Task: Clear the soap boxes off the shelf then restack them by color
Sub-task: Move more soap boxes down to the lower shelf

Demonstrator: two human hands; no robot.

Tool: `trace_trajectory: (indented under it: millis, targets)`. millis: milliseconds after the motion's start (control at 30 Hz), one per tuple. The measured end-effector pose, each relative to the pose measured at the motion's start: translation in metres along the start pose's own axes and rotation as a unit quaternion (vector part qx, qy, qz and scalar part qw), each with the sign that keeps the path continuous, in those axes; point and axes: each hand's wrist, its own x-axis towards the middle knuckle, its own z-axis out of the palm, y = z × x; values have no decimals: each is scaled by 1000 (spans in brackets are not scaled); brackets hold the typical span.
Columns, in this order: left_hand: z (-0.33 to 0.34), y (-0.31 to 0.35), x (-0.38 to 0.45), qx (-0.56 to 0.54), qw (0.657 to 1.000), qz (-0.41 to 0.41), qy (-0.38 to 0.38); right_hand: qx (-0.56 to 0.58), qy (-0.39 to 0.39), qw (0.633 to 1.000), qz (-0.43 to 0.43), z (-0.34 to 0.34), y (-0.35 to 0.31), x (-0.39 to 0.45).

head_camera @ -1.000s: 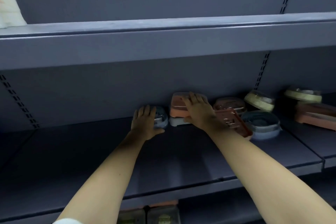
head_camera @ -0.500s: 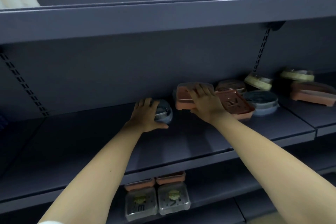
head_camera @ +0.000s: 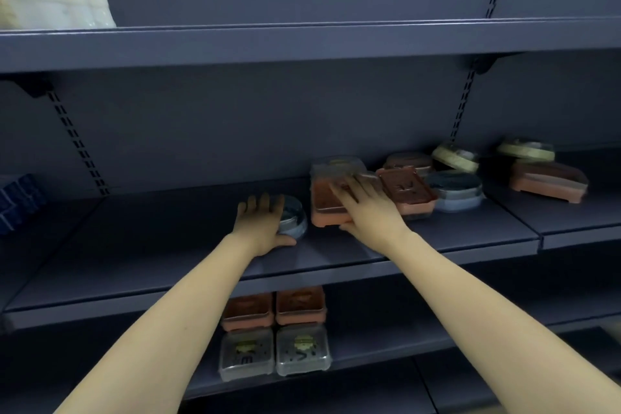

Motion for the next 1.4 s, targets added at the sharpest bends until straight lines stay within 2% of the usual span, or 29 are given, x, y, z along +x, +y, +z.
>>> trace_trajectory:
  millis: [200,367,500,833,1100,1267,1400]
  targets:
    - [0,40,-45,-28,999,-23,3,12,38,998,-53,-5,9,-46]
    - [2,72,-86,-20,998,-53,32,25,25,995,-90,-13,23,-92]
    - [5,98,-117,30,997,-47,58,35,14,995,-97,-16,32,-126]
    - [46,165,-169,41,998,-38,-17,22,-19,994,-102,-3,51,-203]
    - [94,206,-144,-14,997,-44,-63,46,-100,993,-46,50,69,-230]
    - [138,225,-111,-41,995,-34,-88,51,-171,984,-15,108,88,-244]
    - [181,234,-74,-27,994,-15,-103,62,-194,979,10,159,101,-240]
